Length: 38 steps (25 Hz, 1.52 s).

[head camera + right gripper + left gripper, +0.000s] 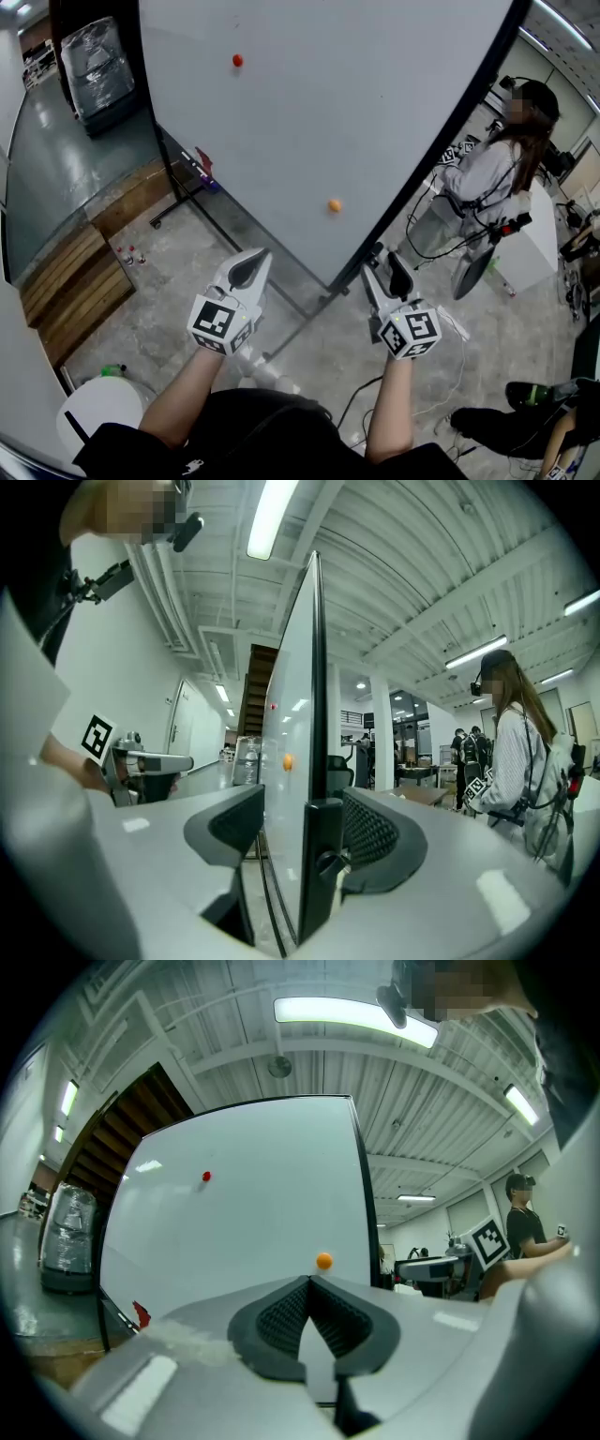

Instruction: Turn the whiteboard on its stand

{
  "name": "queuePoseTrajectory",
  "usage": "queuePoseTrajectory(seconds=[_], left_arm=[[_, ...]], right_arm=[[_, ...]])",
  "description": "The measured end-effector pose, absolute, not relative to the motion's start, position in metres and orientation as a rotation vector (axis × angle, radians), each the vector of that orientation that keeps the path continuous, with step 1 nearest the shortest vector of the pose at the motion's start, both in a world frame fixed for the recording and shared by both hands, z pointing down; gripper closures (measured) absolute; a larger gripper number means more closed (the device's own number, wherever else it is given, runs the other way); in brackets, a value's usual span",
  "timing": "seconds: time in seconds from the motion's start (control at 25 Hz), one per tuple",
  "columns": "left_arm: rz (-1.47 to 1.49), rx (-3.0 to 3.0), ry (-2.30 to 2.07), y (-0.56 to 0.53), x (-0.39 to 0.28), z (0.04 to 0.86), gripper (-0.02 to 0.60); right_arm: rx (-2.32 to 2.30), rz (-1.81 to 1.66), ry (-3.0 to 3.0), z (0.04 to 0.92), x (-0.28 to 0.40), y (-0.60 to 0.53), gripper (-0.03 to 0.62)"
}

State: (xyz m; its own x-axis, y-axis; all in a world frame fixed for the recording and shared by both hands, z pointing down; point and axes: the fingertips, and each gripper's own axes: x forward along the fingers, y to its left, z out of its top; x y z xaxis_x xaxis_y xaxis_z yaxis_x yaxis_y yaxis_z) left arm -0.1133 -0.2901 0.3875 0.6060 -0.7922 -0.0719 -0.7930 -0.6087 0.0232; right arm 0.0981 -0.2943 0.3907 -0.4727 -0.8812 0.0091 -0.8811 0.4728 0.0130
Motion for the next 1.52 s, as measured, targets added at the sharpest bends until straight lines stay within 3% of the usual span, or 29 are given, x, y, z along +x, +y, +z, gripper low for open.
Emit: queuePoseTrajectory(seconds=[0.28, 0.48, 0.68, 0.76, 0.84, 1.52], left_arm=[[0.135, -2.773, 1.421, -0.293, -0.146, 0.376, 0.577], [0.156, -2.761, 1.450, -0.286, -0.156, 0.378, 0.577], [0.162, -2.749, 1.468, -0.286, -0.160, 0.374, 0.577], [0.161, -2.748, 1.471, -0.286, -0.162, 0.372, 0.577], [0.160, -2.744, 1.475, -0.284, -0.163, 0.371, 0.577], [0.144, -2.729, 1.500, -0.265, -0.142, 0.375, 0.577]], right_arm=[[1.590, -0.012, -2.774, 0.366, 0.056, -0.276, 0.339], [1.513, -0.018, -2.837, 0.367, 0.027, -0.267, 0.384], [1.466, 0.023, -2.897, 0.366, -0.003, -0.271, 0.465], [1.459, 0.036, -2.907, 0.366, -0.016, -0.274, 0.543], [1.435, 0.042, -2.919, 0.367, -0.028, -0.273, 0.573], [1.344, 0.043, -2.923, 0.377, -0.024, -0.254, 0.586]])
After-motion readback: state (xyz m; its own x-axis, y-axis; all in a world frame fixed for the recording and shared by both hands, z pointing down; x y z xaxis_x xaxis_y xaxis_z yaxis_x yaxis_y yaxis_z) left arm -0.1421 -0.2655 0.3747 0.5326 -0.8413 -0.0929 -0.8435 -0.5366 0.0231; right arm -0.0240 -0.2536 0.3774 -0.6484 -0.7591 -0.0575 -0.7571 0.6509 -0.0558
